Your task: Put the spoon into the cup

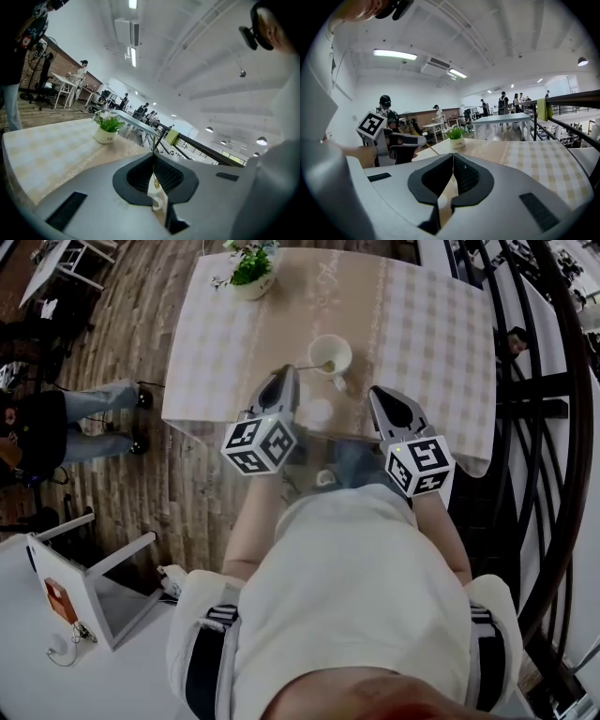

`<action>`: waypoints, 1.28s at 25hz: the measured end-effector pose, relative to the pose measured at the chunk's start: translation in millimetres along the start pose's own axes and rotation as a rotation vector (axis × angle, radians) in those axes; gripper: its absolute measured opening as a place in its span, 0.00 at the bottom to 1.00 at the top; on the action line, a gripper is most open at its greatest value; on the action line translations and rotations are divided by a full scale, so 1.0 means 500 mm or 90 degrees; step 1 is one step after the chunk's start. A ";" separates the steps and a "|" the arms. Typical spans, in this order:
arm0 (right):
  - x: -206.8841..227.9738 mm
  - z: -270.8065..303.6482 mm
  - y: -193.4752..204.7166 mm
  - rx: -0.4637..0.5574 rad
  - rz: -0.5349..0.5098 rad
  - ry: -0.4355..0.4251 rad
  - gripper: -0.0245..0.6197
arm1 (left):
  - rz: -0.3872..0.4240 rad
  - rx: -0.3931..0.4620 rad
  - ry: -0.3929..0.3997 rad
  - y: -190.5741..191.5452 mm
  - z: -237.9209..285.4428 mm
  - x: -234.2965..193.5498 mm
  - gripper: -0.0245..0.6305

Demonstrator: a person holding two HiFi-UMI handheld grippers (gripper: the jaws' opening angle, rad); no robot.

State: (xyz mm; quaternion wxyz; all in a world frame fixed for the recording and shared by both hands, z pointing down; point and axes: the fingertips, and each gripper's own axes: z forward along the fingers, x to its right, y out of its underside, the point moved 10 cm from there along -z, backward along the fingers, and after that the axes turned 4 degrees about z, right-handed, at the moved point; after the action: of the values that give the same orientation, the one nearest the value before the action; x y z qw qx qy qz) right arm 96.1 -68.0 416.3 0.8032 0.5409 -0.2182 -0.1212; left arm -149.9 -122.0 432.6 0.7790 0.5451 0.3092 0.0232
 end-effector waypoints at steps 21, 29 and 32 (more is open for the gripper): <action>0.118 0.096 0.008 -0.044 0.027 -0.012 0.04 | 0.014 -0.107 -0.043 0.090 0.176 -0.037 0.04; 0.126 0.102 0.010 -0.051 0.030 -0.010 0.04 | 0.022 -0.125 -0.050 0.110 0.182 -0.044 0.05; 0.126 0.106 0.011 -0.053 0.027 -0.013 0.04 | 0.024 -0.127 -0.055 0.114 0.181 -0.049 0.05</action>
State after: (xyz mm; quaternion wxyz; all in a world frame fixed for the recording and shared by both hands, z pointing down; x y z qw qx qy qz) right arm 125.4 -136.3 451.9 0.8252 0.5010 -0.2326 -0.1184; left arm -106.9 -183.6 512.2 0.8412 0.4714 0.2611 0.0453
